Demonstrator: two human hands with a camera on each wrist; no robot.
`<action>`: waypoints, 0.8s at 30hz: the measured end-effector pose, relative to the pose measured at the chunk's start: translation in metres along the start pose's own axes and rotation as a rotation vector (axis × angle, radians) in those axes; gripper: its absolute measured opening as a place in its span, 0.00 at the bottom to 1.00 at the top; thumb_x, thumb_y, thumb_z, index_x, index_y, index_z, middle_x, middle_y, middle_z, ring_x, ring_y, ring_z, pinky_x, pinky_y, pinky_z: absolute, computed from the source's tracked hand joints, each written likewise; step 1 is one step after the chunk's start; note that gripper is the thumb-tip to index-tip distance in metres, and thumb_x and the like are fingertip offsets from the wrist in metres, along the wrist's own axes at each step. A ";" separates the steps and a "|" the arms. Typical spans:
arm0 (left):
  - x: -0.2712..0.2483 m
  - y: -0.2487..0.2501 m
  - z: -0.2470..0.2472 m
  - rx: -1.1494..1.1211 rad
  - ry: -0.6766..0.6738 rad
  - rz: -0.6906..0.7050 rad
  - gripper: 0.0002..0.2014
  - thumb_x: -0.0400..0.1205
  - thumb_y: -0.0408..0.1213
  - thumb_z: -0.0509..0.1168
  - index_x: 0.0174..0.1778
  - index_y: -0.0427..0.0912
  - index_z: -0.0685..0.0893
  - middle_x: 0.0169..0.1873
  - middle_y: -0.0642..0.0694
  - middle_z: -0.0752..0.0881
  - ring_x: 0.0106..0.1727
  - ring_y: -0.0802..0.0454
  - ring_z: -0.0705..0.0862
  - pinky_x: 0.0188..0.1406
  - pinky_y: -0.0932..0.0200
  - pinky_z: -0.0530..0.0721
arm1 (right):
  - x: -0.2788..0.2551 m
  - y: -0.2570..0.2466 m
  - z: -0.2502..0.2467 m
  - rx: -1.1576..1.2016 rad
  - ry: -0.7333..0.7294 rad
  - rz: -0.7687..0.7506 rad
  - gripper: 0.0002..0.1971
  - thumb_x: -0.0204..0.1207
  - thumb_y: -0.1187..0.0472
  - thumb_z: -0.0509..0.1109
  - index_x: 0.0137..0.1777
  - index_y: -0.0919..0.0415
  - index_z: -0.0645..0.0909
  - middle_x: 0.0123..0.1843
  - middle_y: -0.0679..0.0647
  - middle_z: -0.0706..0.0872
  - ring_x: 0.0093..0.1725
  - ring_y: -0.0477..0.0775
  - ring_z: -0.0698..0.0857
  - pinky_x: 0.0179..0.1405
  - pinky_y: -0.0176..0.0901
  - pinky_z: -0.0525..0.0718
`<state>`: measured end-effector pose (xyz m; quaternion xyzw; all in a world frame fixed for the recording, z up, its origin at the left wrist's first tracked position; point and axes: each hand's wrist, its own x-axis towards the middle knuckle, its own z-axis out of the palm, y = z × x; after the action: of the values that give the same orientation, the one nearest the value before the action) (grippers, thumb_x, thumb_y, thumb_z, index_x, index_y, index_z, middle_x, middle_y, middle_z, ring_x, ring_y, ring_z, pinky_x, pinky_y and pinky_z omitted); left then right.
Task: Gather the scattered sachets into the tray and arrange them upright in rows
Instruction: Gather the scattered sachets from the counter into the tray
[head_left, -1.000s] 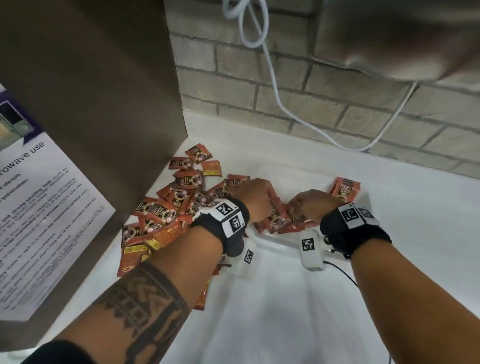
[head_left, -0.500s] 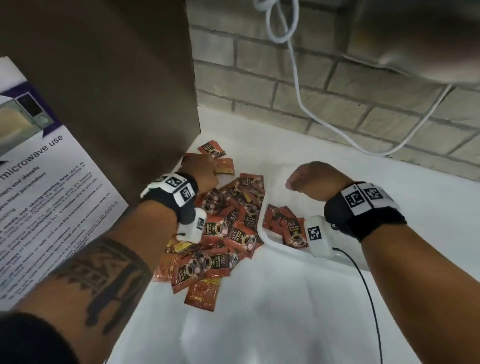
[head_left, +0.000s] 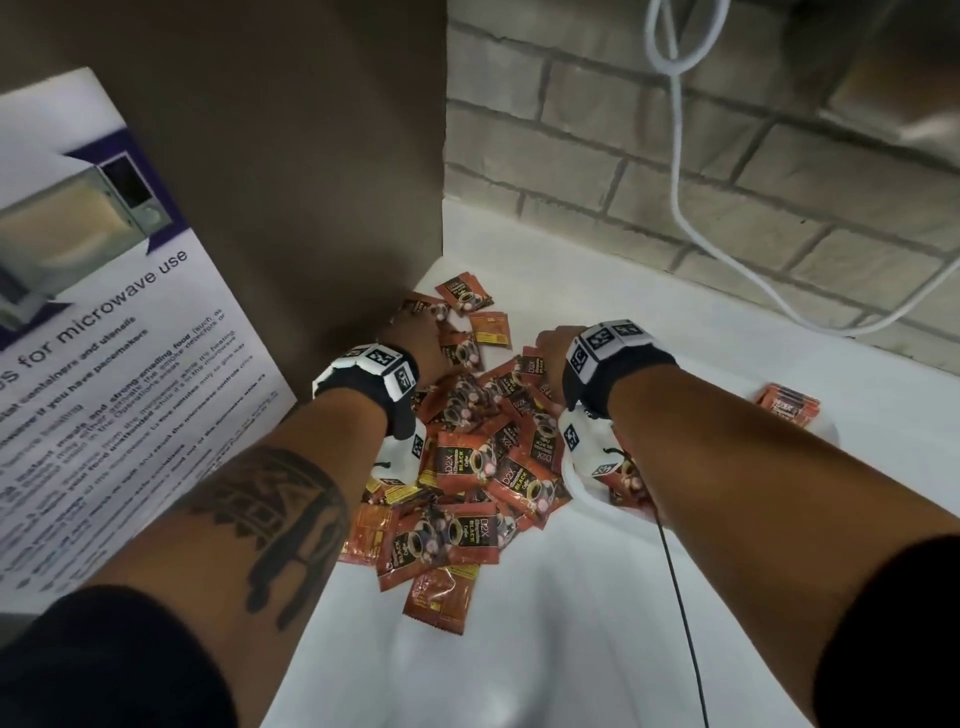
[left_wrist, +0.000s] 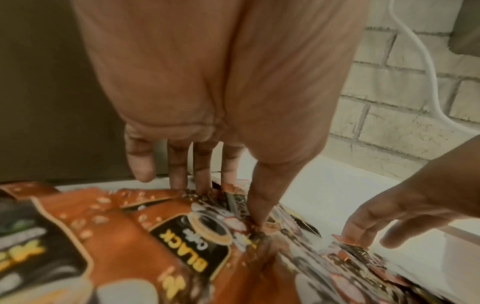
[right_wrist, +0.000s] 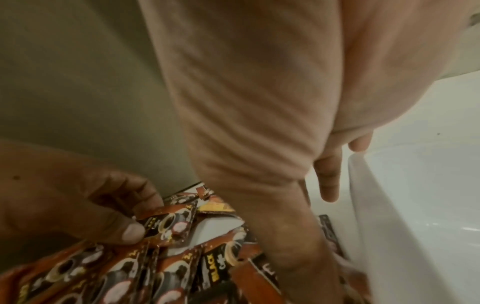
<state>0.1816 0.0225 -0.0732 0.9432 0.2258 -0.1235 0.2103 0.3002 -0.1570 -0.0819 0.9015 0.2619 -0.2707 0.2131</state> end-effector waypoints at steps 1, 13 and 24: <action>0.000 0.000 -0.001 -0.009 0.004 -0.007 0.30 0.78 0.47 0.77 0.73 0.38 0.78 0.71 0.38 0.82 0.70 0.38 0.81 0.67 0.48 0.82 | 0.009 0.000 0.005 -0.014 0.020 -0.001 0.39 0.48 0.50 0.80 0.66 0.50 0.80 0.54 0.48 0.87 0.48 0.56 0.87 0.49 0.52 0.88; -0.004 -0.013 -0.001 -0.351 0.021 -0.016 0.19 0.76 0.33 0.78 0.59 0.48 0.79 0.55 0.48 0.85 0.57 0.47 0.84 0.57 0.52 0.83 | -0.031 0.001 -0.004 0.208 0.146 -0.027 0.27 0.69 0.49 0.80 0.69 0.52 0.80 0.67 0.51 0.83 0.67 0.57 0.81 0.68 0.57 0.76; -0.034 -0.007 -0.026 -0.788 0.118 0.075 0.15 0.72 0.25 0.78 0.54 0.38 0.89 0.48 0.45 0.93 0.51 0.48 0.92 0.59 0.46 0.89 | -0.079 -0.009 -0.032 0.429 0.110 -0.234 0.29 0.74 0.48 0.79 0.73 0.57 0.79 0.59 0.50 0.82 0.56 0.51 0.79 0.50 0.35 0.70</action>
<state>0.1529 0.0272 -0.0414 0.8032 0.2330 0.0348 0.5471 0.2500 -0.1619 -0.0123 0.9030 0.3125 -0.2933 -0.0306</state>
